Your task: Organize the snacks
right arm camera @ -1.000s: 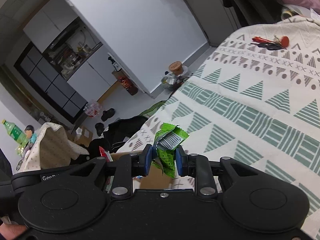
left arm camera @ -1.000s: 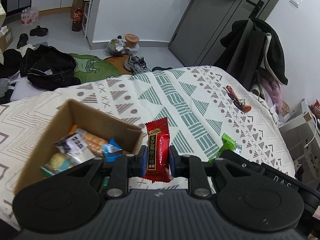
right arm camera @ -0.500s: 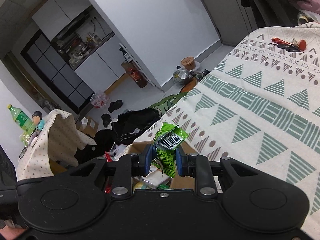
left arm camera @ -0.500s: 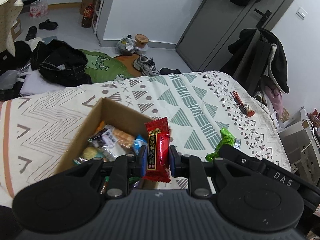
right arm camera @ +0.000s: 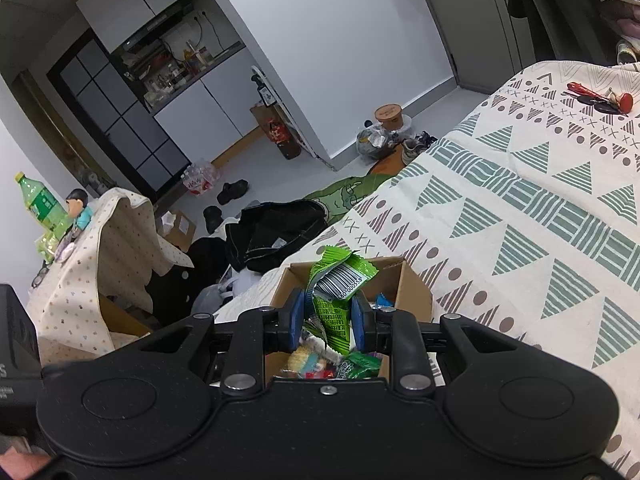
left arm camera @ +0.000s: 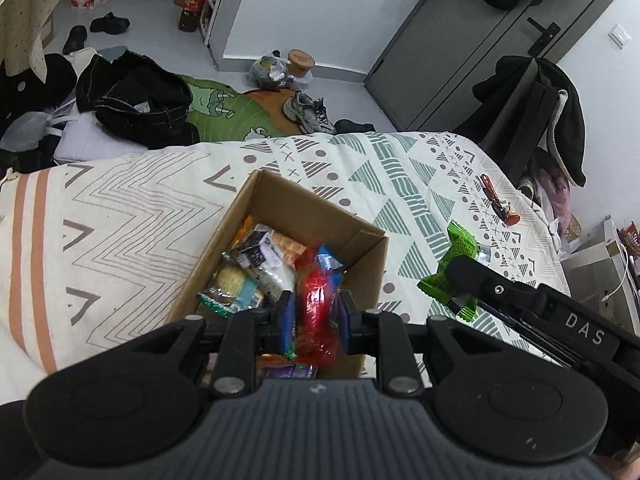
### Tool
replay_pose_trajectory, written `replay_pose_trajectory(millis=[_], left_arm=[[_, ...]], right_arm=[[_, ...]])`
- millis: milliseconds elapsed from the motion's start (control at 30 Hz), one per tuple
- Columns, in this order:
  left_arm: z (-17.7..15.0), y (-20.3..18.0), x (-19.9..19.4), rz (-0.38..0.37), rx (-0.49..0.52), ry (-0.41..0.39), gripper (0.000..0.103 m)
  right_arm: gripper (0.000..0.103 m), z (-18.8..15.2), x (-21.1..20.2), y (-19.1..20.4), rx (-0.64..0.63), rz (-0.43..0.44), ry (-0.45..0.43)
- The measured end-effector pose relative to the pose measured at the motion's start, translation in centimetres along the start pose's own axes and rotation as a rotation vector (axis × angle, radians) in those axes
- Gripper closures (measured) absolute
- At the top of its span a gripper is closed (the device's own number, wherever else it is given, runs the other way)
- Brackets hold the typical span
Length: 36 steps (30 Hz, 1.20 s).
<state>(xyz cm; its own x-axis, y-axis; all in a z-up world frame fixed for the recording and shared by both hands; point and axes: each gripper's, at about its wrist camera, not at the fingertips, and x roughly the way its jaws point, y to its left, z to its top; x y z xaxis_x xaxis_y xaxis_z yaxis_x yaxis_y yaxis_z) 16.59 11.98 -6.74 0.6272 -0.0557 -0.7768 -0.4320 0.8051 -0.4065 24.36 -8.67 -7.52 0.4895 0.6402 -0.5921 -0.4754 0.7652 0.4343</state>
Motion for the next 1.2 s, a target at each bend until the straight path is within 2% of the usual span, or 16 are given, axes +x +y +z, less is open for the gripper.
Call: replay_pose_trajectory(millis=[67,400,500,533,567,633,733,900,1200], left_arm=[[0.1,0.6,-0.1,0.001,-0.010,0.000,0.078],[1.3,2.2,-0.8,0.001,-0.032,-0.015,0.077],[1.5,2.7,-0.9,0.005,-0.034,-0.020,0.073],[1.6,2.8,-1.0,0.009,-0.037,-0.020,0.072],[1.7,3.0,-1.0,0.013,-0.039,-0.019,0.070],[1.9,3.2,-1.2,0.017,-0.040,-0.021,0.066],[2.3,3.5,-1.4,0.020,-0.040,-0.030,0.055],[2.6,3.5,-1.8,0.018,-0.020,-0.044,0.029],[2.6,2.9,-2.2,0.024,0.000,-0.039,0.017]], right_arm=[[0.078,-0.2,0.1,0.2,-0.003,-0.009,0.007],[0.078,-0.1,1.0,1.3,-0.012,-0.035,0.028],[0.074,0.1,1.2,1.8,-0.021,-0.034,0.025],[0.068,0.2,1.2,1.9,-0.022,-0.034,0.023],[0.061,0.3,1.3,2.0,-0.021,-0.030,0.028],[0.056,0.4,1.4,2.1,-0.013,-0.028,0.033],[0.056,0.3,1.3,2.2,-0.018,-0.039,0.038],[0.056,0.2,0.8,1.9,-0.012,-0.048,0.050],[0.048,0.0,-1.8,0.5,0.007,-0.085,0.041]])
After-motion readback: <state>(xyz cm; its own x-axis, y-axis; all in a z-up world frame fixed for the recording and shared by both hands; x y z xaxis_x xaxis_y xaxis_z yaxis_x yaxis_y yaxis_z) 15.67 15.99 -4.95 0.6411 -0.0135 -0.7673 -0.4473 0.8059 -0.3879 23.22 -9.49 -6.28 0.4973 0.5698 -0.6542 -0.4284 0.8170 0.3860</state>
